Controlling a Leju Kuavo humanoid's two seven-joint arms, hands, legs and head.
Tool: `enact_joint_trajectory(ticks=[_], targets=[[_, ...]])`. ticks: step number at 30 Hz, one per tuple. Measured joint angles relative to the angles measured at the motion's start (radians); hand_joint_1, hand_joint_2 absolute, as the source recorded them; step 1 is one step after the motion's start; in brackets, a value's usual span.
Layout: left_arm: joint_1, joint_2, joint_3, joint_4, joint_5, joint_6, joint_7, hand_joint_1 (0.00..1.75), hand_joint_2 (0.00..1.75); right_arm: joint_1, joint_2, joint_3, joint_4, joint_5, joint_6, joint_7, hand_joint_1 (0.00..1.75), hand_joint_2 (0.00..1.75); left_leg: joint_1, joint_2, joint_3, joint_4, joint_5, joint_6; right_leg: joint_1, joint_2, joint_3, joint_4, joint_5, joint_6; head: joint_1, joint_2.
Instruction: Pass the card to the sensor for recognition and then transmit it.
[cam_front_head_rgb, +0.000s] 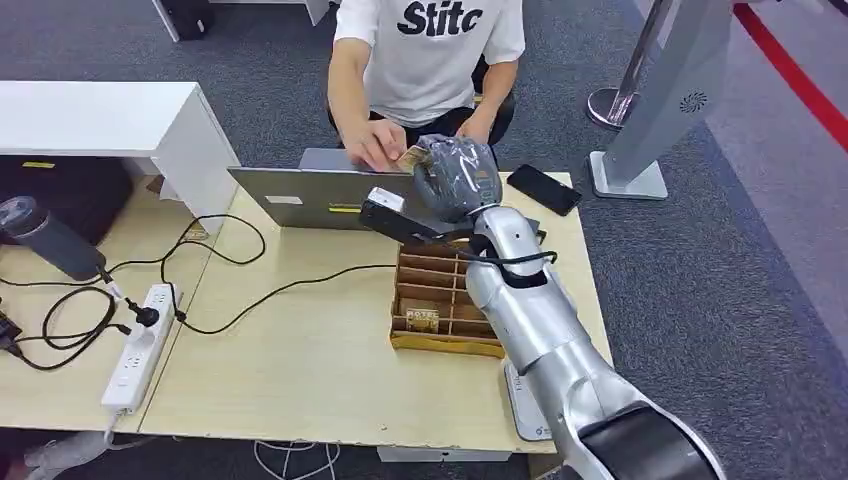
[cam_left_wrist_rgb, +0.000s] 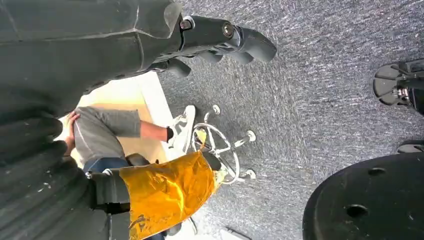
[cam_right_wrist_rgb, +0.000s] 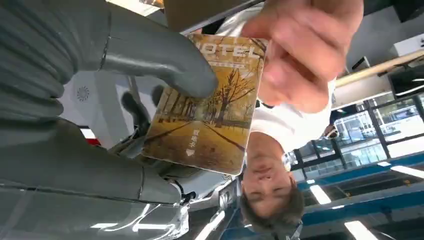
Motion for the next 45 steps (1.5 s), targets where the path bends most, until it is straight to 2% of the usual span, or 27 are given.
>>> enact_joint_trajectory(ticks=[5, 10, 16, 22, 26, 32, 39, 45], targets=[[0.000, 0.000, 0.000, 0.000, 0.000, 0.019, 0.000, 0.00, 1.75, 0.026, -0.002, 0.000, -0.056, -0.010, -0.020, -0.032, 1.75, 1.75, 0.000, 0.000, 0.000, 0.000, 0.000, 0.000, 0.000, 0.000, 0.000, 0.000, 0.000, 0.000, 0.000, 0.000], [0.000, -0.002, 0.015, 0.003, 0.001, 0.053, 0.000, 0.00, 1.75, 0.121, -0.018, 0.000, -0.229, -0.088, -0.001, -0.100, 1.75, 1.75, 0.000, 0.000, 0.000, 0.000, 0.000, 0.000, 0.000, 0.000, -0.001, 0.000, 0.000, 0.000, 0.000, 0.000], [-0.001, -0.005, 0.064, 0.047, 0.035, 0.131, 0.006, 0.00, 1.75, 0.329, -0.092, 0.002, -0.532, -0.235, 0.015, -0.176, 1.75, 1.75, 0.000, -0.001, 0.006, 0.000, -0.001, 0.001, 0.000, -0.002, 0.000, -0.001, 0.000, 0.000, 0.000, 0.000], [-0.002, -0.005, 0.082, 0.104, 0.118, 0.202, 0.026, 0.00, 1.75, 0.523, -0.167, -0.034, -0.689, -0.351, 0.015, -0.255, 1.75, 1.75, 0.000, -0.002, 0.007, 0.000, -0.002, 0.001, 0.000, -0.003, 0.001, -0.003, -0.001, 0.001, 0.000, 0.000], [-0.003, -0.005, 0.087, 0.151, 0.161, 0.255, 0.035, 0.00, 1.75, 0.653, -0.191, -0.112, -0.732, -0.408, 0.032, -0.301, 1.75, 1.75, 0.000, -0.002, 0.007, 0.000, -0.002, 0.002, 0.000, -0.003, 0.001, -0.003, -0.001, 0.001, 0.000, 0.000], [-0.003, -0.002, 0.095, 0.207, 0.203, 0.295, 0.042, 0.00, 1.75, 0.779, -0.209, -0.214, -0.742, -0.443, 0.114, -0.303, 1.75, 1.75, 0.000, -0.002, 0.006, 0.000, -0.002, 0.002, 0.000, -0.003, 0.001, -0.003, -0.001, 0.001, 0.000, 0.000], [-0.003, -0.001, 0.097, 0.223, 0.211, 0.280, 0.042, 0.00, 1.75, 0.851, -0.245, -0.233, -0.726, -0.378, 0.130, -0.299, 1.75, 1.75, 0.000, -0.001, 0.006, 0.000, -0.003, 0.002, 0.000, -0.003, 0.001, -0.003, -0.001, 0.002, 0.000, 0.000], [-0.003, 0.000, 0.098, 0.223, 0.206, 0.257, 0.041, 0.00, 1.75, 0.859, -0.278, -0.222, -0.689, -0.299, 0.124, -0.259, 1.75, 1.75, 0.000, -0.001, 0.006, 0.000, -0.003, 0.002, 0.000, -0.003, 0.001, -0.002, -0.001, 0.002, 0.000, 0.000]])
